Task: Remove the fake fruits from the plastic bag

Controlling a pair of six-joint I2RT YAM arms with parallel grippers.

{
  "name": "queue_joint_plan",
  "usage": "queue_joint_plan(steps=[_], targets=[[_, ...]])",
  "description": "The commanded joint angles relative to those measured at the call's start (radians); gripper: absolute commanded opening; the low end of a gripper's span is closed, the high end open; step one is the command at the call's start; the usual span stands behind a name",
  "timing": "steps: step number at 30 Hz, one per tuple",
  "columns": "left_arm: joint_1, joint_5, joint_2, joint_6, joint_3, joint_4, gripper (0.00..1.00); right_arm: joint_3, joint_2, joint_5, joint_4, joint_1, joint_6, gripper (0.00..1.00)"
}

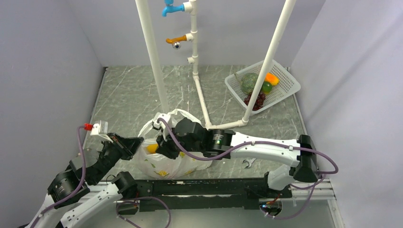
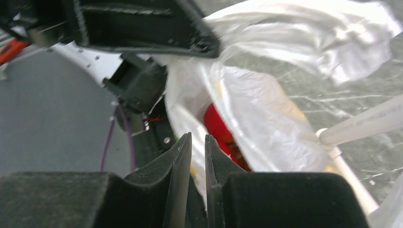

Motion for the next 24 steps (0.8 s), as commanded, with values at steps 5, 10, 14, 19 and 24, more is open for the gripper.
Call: queue_joint_plan(steps=[5, 10, 14, 19, 24], targets=[[0.002, 0.004, 0.018, -0.011, 0.069, 0.021, 0.0, 0.052, 0.124, 0.179, 0.134, -0.002, -0.097, 0.19], [0.002, -0.014, 0.03, 0.0, 0.107, -0.011, 0.0, 0.04, 0.145, 0.166, 0.108, -0.002, -0.178, 0.31], [0.001, -0.025, 0.02, 0.001, 0.104, -0.016, 0.0, -0.019, 0.088, 0.195, 0.029, -0.001, -0.199, 0.41], [0.002, -0.029, 0.013, -0.005, 0.054, -0.006, 0.0, -0.264, -0.072, 0.199, 0.029, -0.002, -0.173, 0.73], [0.002, -0.037, 0.042, -0.012, 0.045, -0.047, 0.0, -0.522, -0.177, 0.347, 0.086, -0.006, -0.04, 0.9]])
